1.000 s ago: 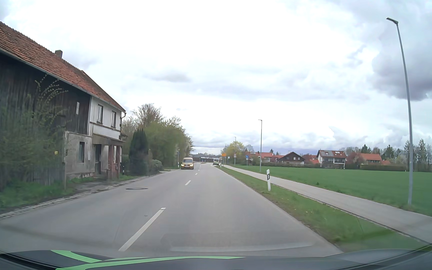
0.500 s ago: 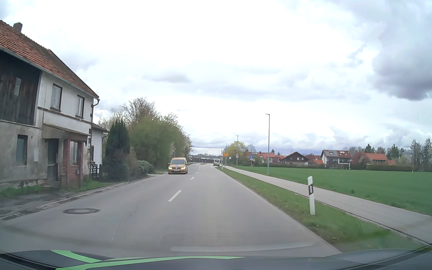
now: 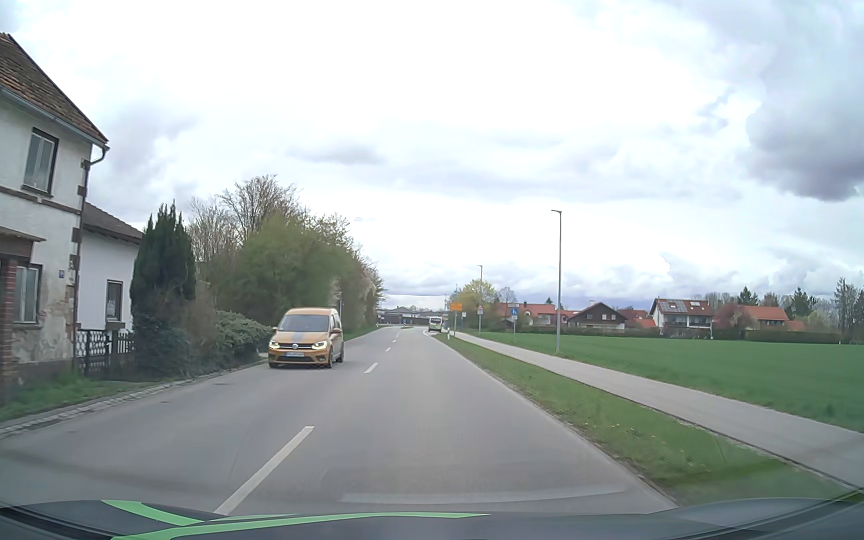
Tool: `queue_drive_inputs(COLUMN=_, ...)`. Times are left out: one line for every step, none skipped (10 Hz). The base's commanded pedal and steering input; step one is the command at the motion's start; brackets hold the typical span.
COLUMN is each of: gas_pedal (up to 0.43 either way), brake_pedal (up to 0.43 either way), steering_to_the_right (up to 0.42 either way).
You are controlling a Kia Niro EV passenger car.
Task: Follow the waypoints while adhering to traffic rules and regulations
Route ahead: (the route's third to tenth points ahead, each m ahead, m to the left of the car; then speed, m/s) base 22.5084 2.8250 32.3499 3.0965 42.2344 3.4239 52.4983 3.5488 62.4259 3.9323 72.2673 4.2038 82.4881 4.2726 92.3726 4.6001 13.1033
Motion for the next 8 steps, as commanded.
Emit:
queue_drive_inputs(gas_pedal=0.087, brake_pedal=0.000, steering_to_the_right=-0.002)
queue_drive_inputs(gas_pedal=0.087, brake_pedal=0.000, steering_to_the_right=-0.002)
queue_drive_inputs(gas_pedal=0.079, brake_pedal=0.000, steering_to_the_right=-0.003)
queue_drive_inputs(gas_pedal=0.039, brake_pedal=0.000, steering_to_the_right=-0.004)
queue_drive_inputs(gas_pedal=0.000, brake_pedal=0.000, steering_to_the_right=-0.004)
queue_drive_inputs(gas_pedal=0.000, brake_pedal=0.000, steering_to_the_right=-0.005)
queue_drive_inputs(gas_pedal=0.000, brake_pedal=0.000, steering_to_the_right=-0.005)
queue_drive_inputs(gas_pedal=0.000, brake_pedal=0.000, steering_to_the_right=-0.005)
